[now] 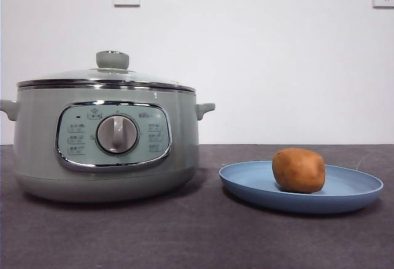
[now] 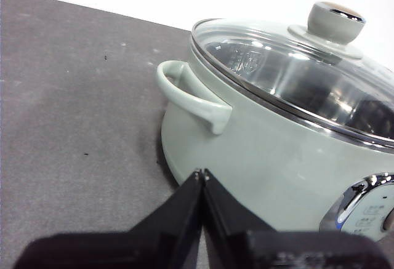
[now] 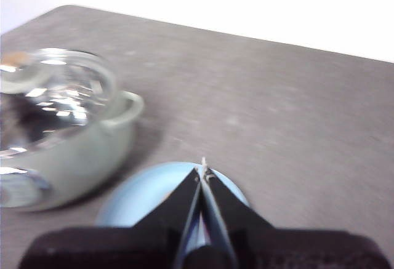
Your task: Take the potato out from the steamer,put the potato on the plate,close the lid
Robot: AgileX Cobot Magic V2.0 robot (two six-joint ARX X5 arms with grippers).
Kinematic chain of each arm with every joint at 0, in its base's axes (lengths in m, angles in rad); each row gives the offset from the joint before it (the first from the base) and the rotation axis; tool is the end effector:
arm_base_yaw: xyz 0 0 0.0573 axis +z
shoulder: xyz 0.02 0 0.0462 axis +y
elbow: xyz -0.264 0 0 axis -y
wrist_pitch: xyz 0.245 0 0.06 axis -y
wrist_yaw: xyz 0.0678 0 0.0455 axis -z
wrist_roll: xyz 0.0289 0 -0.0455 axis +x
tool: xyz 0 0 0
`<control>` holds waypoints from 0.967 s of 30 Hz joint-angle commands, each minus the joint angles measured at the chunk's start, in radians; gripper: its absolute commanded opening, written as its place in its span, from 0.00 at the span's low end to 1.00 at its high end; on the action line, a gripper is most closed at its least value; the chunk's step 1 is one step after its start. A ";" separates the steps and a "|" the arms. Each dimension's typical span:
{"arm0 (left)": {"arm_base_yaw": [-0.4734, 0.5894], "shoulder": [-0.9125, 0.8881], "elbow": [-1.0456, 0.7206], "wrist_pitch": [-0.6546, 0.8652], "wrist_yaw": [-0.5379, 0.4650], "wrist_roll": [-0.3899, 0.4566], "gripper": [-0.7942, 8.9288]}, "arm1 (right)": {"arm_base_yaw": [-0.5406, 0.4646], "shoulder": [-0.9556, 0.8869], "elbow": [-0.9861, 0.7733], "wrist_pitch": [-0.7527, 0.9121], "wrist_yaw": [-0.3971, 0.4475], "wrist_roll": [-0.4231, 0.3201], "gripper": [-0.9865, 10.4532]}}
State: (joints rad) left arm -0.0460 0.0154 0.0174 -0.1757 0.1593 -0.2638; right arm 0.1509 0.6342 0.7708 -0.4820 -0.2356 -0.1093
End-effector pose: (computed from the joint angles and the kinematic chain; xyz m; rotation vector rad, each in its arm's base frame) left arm 0.0955 -0.0090 0.1514 -0.2721 0.1998 -0.1807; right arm 0.1296 0.0265 0.3203 -0.0921 0.3259 0.4012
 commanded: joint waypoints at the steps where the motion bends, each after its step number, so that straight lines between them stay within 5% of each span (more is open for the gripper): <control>1: 0.002 -0.003 -0.013 0.002 -0.001 -0.002 0.08 | -0.063 -0.101 -0.165 0.080 0.001 0.047 0.09; 14: 0.002 -0.003 -0.013 0.002 -0.001 -0.002 0.08 | -0.137 -0.442 -0.668 0.414 0.006 0.141 0.09; 29: 0.002 -0.003 -0.013 0.002 -0.001 -0.002 0.08 | -0.137 -0.633 -0.766 0.309 0.062 0.172 0.09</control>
State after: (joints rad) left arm -0.0460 0.0154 0.0174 -0.1757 0.1593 -0.2634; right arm 0.0135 0.0036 0.0170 -0.1593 -0.1753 0.0540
